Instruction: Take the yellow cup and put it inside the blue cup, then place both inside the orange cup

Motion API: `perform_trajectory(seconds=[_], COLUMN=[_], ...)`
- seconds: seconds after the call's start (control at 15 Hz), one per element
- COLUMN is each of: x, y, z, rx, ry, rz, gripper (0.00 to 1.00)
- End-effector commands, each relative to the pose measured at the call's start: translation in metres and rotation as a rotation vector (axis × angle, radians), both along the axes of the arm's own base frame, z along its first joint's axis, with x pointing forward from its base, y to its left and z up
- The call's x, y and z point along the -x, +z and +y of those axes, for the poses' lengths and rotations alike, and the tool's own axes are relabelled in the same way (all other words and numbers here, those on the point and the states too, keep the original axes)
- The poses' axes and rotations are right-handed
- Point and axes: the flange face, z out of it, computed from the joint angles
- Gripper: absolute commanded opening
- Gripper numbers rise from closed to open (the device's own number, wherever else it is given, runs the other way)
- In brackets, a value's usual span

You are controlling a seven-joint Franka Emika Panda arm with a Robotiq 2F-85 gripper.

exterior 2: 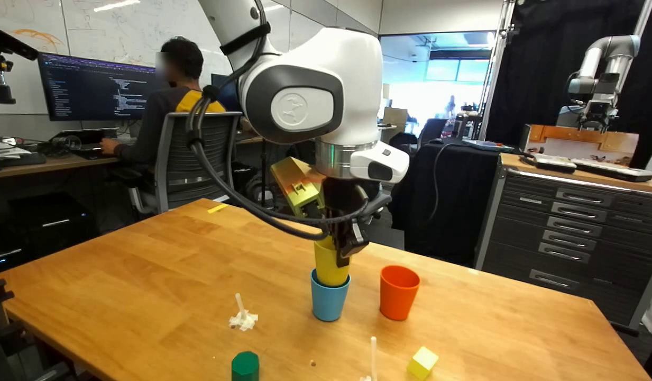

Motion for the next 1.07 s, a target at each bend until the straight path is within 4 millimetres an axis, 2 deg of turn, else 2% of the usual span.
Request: perform_trajectory(seconds=[0.0, 0.53, 0.73, 0.8, 0.87, 0.93, 1.0], x=[-0.011, -0.013, -0.014, -0.014, -0.016, -0.016, -0.016], y=[-0.008, -0.041, -0.047, -0.046, -0.046, -0.045, -0.043], z=[-0.001, -0.002, -0.003, -0.003, -0.003, -0.003, -0.004], rx=[0.006, 0.015, 0.016, 0.015, 0.015, 0.015, 0.015], ry=[-0.011, -0.014, -0.012, -0.012, -0.011, -0.013, -0.013], rz=[0.038, 0.075, 0.084, 0.084, 0.082, 0.079, 0.077], gripper=[0.05, 0.06, 0.07, 0.09, 0.17, 0.33, 0.35])
